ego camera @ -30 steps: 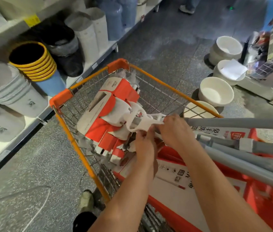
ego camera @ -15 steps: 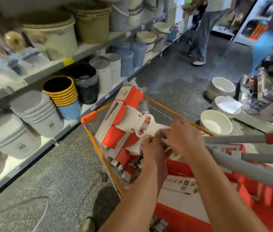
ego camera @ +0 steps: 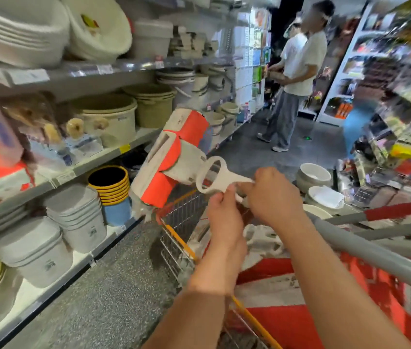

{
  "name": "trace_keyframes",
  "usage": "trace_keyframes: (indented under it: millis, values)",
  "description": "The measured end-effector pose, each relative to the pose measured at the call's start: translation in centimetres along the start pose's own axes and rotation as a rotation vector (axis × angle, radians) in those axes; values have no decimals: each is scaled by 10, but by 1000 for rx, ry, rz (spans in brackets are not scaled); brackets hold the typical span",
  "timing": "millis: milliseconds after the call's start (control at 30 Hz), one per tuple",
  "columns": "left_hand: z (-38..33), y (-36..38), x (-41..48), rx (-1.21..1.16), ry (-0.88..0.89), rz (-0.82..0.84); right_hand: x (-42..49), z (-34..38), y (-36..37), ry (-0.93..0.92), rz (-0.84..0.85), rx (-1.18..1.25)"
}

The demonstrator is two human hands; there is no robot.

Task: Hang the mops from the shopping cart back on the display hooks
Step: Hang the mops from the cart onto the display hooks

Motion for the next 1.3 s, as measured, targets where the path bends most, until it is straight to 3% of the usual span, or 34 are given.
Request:
trace_keyframes:
  millis: [200,500,700,967,1300]
  values:
    - [-116,-63,-29,113,245,-44,-58,89,-10,-12,-7,340]
    - [-283,-161,-82,266,682,-138,-140,240,-3,-234,45,770]
    - [-362,-214,-107,324,870,-209,-178,328,8,-337,185,1045]
    - [-454,-255,-105,387,996,-339,-195,439,14,-427,375,1323]
    - [-565,-250,-71,613,1181,-527,-158,563,-12,-551,578,1530]
Point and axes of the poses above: each hand's wrist, its own x-axis towards the middle knuckle, its own y-axis out of the palm, z = x × y, the point moved 7 cm from there along x, towards the middle knuckle, and after that the axes turned 9 degrees about y, right-handed, at the moved point
